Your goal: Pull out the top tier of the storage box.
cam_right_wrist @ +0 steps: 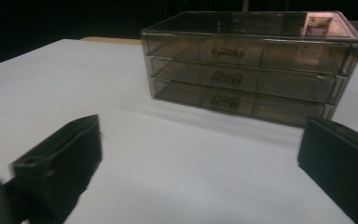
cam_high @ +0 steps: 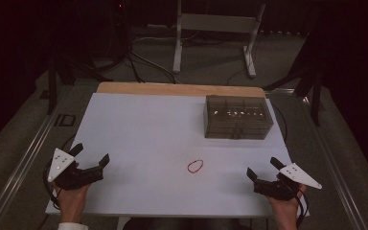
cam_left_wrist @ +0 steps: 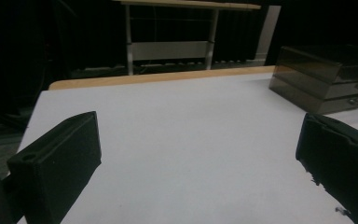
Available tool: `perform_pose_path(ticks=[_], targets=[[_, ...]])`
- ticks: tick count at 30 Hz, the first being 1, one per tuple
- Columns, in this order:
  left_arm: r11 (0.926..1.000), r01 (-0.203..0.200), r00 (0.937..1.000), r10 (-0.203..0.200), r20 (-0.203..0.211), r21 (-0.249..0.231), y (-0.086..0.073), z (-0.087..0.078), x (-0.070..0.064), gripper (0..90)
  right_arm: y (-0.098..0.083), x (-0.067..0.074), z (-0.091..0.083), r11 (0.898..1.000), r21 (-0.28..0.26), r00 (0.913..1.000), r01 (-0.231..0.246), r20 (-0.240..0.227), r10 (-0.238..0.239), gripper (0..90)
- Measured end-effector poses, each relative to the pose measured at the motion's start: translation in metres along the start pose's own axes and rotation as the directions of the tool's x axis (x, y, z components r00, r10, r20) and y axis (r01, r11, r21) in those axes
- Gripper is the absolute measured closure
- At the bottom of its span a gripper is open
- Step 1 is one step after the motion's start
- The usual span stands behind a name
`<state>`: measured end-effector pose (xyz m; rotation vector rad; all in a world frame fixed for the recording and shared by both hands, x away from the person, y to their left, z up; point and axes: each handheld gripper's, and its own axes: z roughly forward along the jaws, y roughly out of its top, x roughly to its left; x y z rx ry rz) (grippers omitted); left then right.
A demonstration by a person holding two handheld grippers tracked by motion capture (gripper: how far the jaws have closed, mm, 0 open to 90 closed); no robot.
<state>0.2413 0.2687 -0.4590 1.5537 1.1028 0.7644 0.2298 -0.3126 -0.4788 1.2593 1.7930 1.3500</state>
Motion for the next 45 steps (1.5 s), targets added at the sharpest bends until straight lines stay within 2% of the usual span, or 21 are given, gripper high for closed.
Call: perform_pose_path(ticks=[6, 9, 11, 13, 15, 17, 19, 22, 24, 29, 35, 40, 45], targets=[[0.9992, -0.041, 0.9989, 0.040, -0.023, -0.006, -0.005, -0.002, -0.004, 1.5, 0.001, 0.001, -0.001, 1.000, -0.001, 0.9999, 0.002, 0.014, -0.002, 0.0], [0.9990, -0.043, 0.9990, 0.042, -0.015, -0.011, -0.006, -0.003, -0.002, 1.5, 0.001, 0.001, 0.000, 1.000, 0.004, 0.9999, -0.002, 0.016, 0.001, 0.0], [0.9990, -0.039, 0.9992, 0.039, -0.013, -0.023, -0.007, -0.003, -0.002, 1.5, 0.001, 0.000, -0.001, 1.000, 0.000, 0.9997, 0.004, 0.026, -0.004, 0.0], [0.9993, -0.031, 0.9995, 0.031, -0.003, -0.021, -0.006, -0.002, -0.003, 1.6, 0.001, -0.001, -0.001, 1.000, 0.004, 0.9998, -0.011, 0.018, 0.011, 0.0], [0.9994, -0.034, 0.9992, 0.034, -0.020, -0.007, -0.005, -0.001, -0.004, 1.6, 0.001, -0.001, -0.003, 1.000, 0.002, 0.9995, -0.010, 0.030, 0.010, 0.0], [0.9998, -0.021, 0.9996, 0.021, -0.019, 0.008, -0.005, 0.000, -0.004, 1.5, 0.002, 0.000, -0.003, 1.000, 0.004, 0.9994, -0.010, 0.033, 0.010, 0.1], [0.9998, -0.021, 0.9994, 0.021, -0.027, 0.003, -0.005, 0.000, -0.004, 1.5, 0.003, 0.001, -0.003, 1.000, 0.020, 0.9993, -0.017, 0.033, 0.017, 0.0], [0.9999, -0.009, 0.9995, 0.009, -0.031, -0.012, -0.005, 0.000, -0.001, 1.5, 0.005, 0.004, -0.003, 1.000, 0.007, 0.9992, -0.016, 0.038, 0.015, 0.0], [0.9999, -0.013, 0.9988, 0.012, -0.048, -0.003, -0.006, 0.002, 0.000, 1.5, 0.006, 0.004, -0.003, 1.000, 0.006, 0.9991, -0.007, 0.042, 0.007, 0.0], [1.0000, 0.002, 0.9987, -0.002, -0.051, 0.000, -0.007, 0.004, 0.003, 1.5, 0.005, 0.005, -0.001, 1.000, 0.013, 0.9990, -0.010, 0.043, 0.009, 0.0], [0.9998, -0.019, 0.9970, 0.019, -0.075, 0.007, -0.007, 0.004, 0.002, 1.6, 0.006, 0.007, 0.003, 1.000, 0.011, 0.9992, -0.018, 0.035, 0.018, 0.0], [0.9999, -0.011, 0.9969, 0.011, -0.078, -0.002, -0.007, 0.002, 0.002, 1.5, 0.014, 0.009, 0.002, 1.000, 0.006, 0.9988, 0.004, 0.049, -0.004, 0.0], [1.0000, -0.007, 0.9968, 0.007, -0.079, 0.002, -0.008, 0.002, 0.003, 1.5, 0.017, 0.008, 0.003, 1.000, 0.016, 0.9985, -0.006, 0.054, 0.005, 0.0]])
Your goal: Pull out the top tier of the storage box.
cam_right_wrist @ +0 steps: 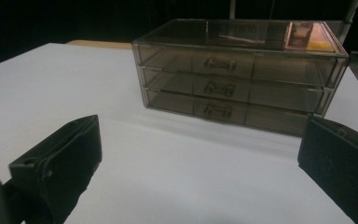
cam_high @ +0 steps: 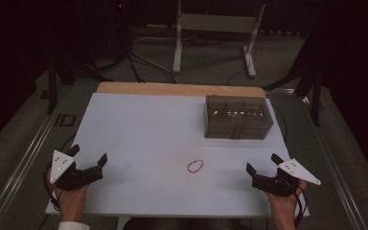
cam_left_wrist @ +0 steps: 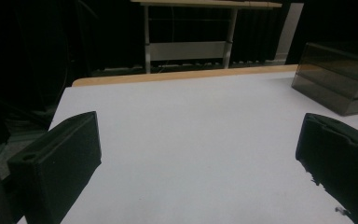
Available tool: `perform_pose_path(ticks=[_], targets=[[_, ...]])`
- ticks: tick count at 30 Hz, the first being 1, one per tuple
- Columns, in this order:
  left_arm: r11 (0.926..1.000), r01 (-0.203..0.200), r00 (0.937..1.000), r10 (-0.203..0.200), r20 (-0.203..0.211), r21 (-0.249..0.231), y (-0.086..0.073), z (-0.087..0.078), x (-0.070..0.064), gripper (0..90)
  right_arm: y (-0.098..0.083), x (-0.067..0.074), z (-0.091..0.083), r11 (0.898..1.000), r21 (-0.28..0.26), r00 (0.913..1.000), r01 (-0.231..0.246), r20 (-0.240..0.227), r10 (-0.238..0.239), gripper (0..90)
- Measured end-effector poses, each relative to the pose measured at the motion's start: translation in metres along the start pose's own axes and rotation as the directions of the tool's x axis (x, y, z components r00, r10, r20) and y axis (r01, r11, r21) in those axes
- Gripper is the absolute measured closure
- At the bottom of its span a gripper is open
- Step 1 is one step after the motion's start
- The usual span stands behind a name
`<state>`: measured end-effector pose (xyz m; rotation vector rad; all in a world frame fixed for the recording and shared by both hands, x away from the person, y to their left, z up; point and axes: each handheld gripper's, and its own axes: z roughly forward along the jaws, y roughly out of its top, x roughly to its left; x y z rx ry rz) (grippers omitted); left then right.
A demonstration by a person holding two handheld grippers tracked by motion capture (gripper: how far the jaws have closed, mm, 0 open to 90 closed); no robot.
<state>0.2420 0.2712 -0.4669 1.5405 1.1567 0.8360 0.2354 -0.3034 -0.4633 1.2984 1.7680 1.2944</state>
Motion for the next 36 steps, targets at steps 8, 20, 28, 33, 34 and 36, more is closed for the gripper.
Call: perform_pose_path(ticks=[8, 20, 28, 33, 34, 36], targets=[[0.9999, -0.013, 0.9999, 0.013, -0.004, 0.002, 0.000, 0.001, -0.002, 1.6, 0.007, 0.000, 0.002, 1.000, -0.018, 0.9996, 0.004, 0.028, -0.004, 0.0], [0.9999, -0.014, 0.9999, 0.014, -0.006, -0.001, 0.000, 0.000, -0.002, 1.5, 0.014, -0.001, 0.010, 1.000, -0.026, 0.9988, 0.014, 0.046, -0.013, 0.0], [0.9998, -0.019, 0.9998, 0.019, -0.007, 0.002, 0.000, 0.000, -0.002, 1.5, 0.016, 0.000, 0.015, 1.000, -0.023, 0.9984, 0.013, 0.055, -0.011, 0.0], [0.9998, -0.021, 0.9997, 0.021, -0.010, 0.003, 0.000, 0.001, -0.003, 1.6, 0.016, -0.001, 0.018, 1.000, -0.021, 0.9983, 0.009, 0.058, -0.007, 0.0], [0.9998, -0.021, 0.9997, 0.021, -0.011, 0.003, 0.000, 0.001, -0.003, 1.6, 0.016, -0.001, 0.018, 1.000, -0.022, 0.9981, 0.010, 0.061, -0.008, 0.0], [0.9998, -0.022, 0.9997, 0.022, -0.011, 0.004, -0.001, 0.001, -0.002, 1.6, 0.016, -0.001, 0.019, 1.000, -0.023, 0.9979, 0.007, 0.064, -0.005, 0.0]])
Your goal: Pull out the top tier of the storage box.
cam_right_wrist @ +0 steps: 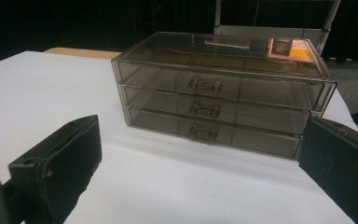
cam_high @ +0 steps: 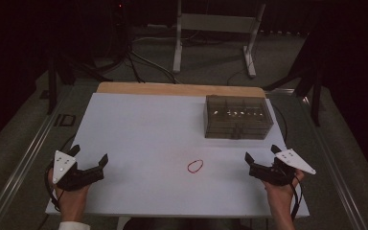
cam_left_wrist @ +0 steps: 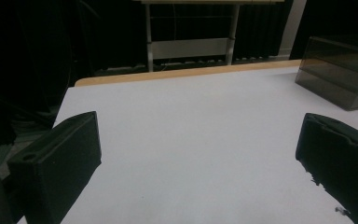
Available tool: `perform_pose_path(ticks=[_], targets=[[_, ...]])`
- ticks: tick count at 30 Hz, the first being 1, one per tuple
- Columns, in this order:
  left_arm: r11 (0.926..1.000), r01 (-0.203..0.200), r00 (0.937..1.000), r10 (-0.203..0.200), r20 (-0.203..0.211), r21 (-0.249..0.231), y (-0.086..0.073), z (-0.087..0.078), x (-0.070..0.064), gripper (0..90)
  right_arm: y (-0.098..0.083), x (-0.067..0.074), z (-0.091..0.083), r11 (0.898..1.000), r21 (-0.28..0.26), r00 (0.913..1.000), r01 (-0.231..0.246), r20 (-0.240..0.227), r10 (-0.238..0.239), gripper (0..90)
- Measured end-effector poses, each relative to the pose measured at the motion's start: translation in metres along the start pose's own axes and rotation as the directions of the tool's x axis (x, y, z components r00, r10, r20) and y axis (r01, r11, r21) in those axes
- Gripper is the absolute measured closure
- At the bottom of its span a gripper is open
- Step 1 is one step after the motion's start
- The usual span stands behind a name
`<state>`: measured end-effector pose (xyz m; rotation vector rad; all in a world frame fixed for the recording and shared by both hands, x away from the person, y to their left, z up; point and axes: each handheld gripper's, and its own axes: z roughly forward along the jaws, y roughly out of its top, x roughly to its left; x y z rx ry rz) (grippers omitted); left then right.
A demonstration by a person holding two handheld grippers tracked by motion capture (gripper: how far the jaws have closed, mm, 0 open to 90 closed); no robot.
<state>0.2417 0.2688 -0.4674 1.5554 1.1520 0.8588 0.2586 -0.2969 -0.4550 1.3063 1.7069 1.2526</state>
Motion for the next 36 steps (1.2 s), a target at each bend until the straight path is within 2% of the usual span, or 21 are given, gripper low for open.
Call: perform_pose_path(ticks=[17, 36], targets=[[1.0000, -0.002, 1.0000, 0.002, -0.006, 0.003, 0.000, 0.000, 0.000, 1.6, 0.003, -0.003, 0.012, 1.000, -0.006, 0.9995, -0.010, 0.031, 0.010, 0.0], [1.0000, -0.003, 1.0000, 0.004, -0.009, 0.007, -0.001, 0.001, 0.000, 1.6, 0.003, -0.001, 0.025, 1.000, -0.002, 0.9991, -0.006, 0.042, 0.006, 0.0]])
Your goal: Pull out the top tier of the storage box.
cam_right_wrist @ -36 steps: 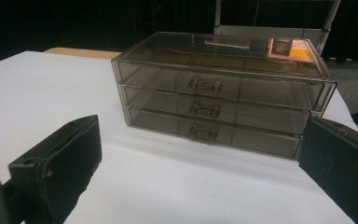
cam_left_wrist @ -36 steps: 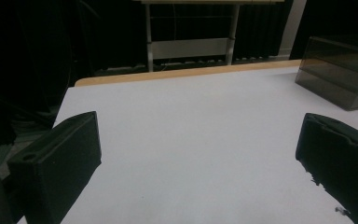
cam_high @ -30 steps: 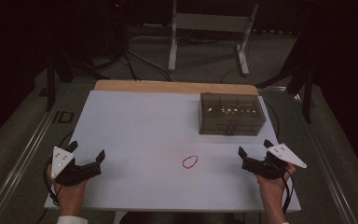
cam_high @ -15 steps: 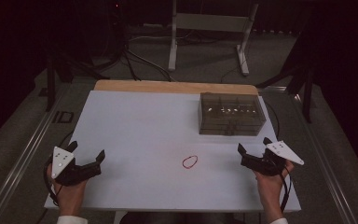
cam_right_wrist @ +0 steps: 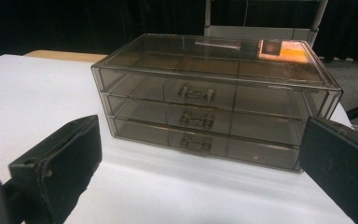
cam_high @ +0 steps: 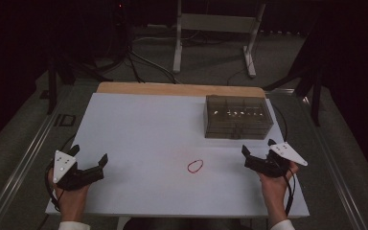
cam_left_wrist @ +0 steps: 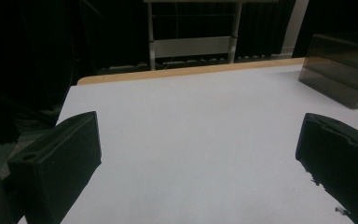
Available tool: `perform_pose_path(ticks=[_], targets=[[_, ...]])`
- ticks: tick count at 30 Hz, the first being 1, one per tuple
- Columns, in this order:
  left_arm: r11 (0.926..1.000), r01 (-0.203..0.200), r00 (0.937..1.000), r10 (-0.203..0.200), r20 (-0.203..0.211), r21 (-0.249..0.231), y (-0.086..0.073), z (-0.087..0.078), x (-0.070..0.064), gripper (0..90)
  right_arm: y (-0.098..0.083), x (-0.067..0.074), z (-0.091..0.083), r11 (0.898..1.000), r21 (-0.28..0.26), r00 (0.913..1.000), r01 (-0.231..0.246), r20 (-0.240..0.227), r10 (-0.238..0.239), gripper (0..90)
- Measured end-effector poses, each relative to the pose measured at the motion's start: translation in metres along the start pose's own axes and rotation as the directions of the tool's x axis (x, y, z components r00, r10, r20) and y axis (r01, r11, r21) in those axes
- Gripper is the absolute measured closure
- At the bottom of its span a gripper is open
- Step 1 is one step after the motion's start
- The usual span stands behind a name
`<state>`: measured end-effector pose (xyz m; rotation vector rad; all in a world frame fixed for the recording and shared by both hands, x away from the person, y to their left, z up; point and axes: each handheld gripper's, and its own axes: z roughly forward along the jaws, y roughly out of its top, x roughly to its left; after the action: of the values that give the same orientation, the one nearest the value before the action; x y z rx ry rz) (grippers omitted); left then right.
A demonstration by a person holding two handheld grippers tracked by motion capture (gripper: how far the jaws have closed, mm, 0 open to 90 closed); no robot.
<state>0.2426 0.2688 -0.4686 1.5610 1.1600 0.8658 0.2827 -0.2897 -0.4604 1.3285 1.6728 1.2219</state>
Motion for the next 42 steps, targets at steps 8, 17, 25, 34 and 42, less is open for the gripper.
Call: perform_pose_path(ticks=[8, 17, 25, 34, 42], targets=[[1.0000, -0.001, 1.0000, 0.001, 0.001, 0.001, 0.000, 0.000, 0.000, 1.6, 0.003, 0.002, 0.005, 1.000, 0.002, 1.0000, 0.004, 0.002, -0.004, 0.0], [1.0000, -0.002, 1.0000, 0.002, 0.003, 0.001, 0.000, 0.000, 0.000, 1.5, 0.008, 0.006, 0.013, 1.000, -0.009, 1.0000, 0.004, -0.005, -0.004, 0.0], [1.0000, -0.001, 1.0000, 0.001, 0.002, 0.000, 0.000, 0.000, 0.001, 1.6, 0.007, 0.007, 0.018, 1.000, -0.015, 1.0000, -0.003, 0.005, 0.003, 0.0], [1.0000, -0.001, 1.0000, 0.001, 0.001, 0.000, 0.000, 0.000, 0.001, 1.5, 0.008, 0.006, 0.023, 1.000, -0.029, 0.9991, -0.008, 0.041, 0.009, 0.0], [1.0000, -0.002, 1.0000, 0.002, 0.002, 0.001, 0.000, 0.000, 0.001, 1.6, 0.008, 0.006, 0.027, 0.999, -0.036, 0.9982, -0.008, 0.059, 0.010, 0.0]])
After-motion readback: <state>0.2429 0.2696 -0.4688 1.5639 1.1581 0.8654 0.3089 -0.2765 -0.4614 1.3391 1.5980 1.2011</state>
